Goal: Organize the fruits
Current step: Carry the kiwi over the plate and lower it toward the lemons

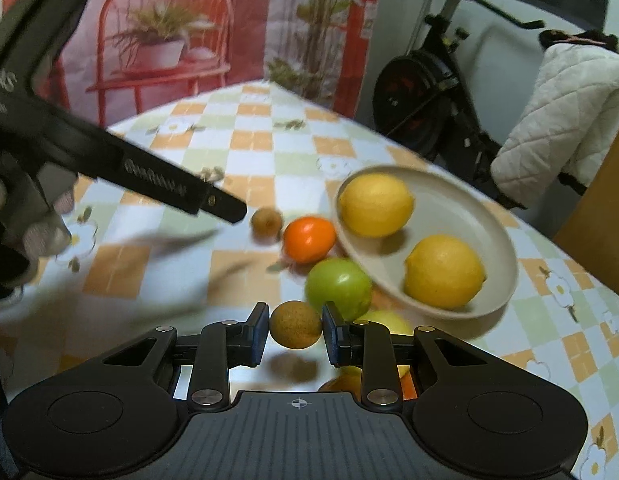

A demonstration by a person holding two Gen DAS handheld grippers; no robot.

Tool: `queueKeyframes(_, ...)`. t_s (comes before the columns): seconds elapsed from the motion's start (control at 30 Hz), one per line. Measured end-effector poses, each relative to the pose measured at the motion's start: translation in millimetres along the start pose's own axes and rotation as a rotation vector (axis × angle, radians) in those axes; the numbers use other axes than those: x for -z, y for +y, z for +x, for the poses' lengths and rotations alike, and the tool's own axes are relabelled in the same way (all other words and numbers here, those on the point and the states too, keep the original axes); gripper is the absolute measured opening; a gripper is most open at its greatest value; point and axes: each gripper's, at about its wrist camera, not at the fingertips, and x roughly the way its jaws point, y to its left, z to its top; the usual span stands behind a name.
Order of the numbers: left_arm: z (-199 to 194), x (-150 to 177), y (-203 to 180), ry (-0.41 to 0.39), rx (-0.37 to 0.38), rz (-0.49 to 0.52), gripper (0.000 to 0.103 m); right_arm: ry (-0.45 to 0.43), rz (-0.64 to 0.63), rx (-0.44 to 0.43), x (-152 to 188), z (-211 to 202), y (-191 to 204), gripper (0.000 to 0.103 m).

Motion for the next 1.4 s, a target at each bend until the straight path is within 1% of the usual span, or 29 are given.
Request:
queueKeyframes(0.2, 22.1, -3.3, 0.0, 0.022, -0.003, 0.001, 0.038, -0.062, 0.081, 0.051, -0.9, -9.1, -24.6, 0.026)
queueKeyframes(0.37, 27.6, -4.1, -3.8, 0.021, 0.008, 0.011, 0.038, -0.073, 0.143, 0.069, 0.9, -11.0, -44.1, 0.026)
queueKeyframes(0.47, 31.1, -5.1, -5.3, 0.016, -0.007, 0.016, 0.038, -0.082, 0.157, 0.075, 0.4, -12.2, -49.6, 0.026)
queueKeyframes(0.5, 32.7, -5.3, -4.0, 0.019, -0.007, 0.013, 0.037, -0.084, 0.159, 0.077, 0.0, -12.4, -50.5, 0.026)
queueKeyframes(0.57, 36.8, -5.2, -1.9, 0.037, 0.013, 0.007, 0.027, -0.088, 0.165, 0.081, 0.4, -13.7, -52.7, 0.026)
queueKeyframes(0.7, 35.8, -2.5, -5.3, 0.025, 0.003, 0.042, 0.027, -0.091, 0.186, 0.091, 3.5, -16.6, -57.9, 0.026)
queueKeyframes(0.97, 14.2, -10.1, -2.1, -0.035, -0.023, 0.042, 0.026, -0.115, 0.225, 0.120, 6.2, -21.6, -68.8, 0.026)
queueKeyframes(1.2, -17.3, -32.3, -4.5, -0.122, -0.030, 0.042, 0.026, -0.182, 0.245, 0.157, -4.3, -37.4, -86.7, 0.026)
queueKeyframes(1.4, -34.4, -51.1, -14.5, -0.180, -0.031, 0.042, 0.026, -0.222, 0.214, 0.178, -15.8, -47.8, -94.7, 0.026)
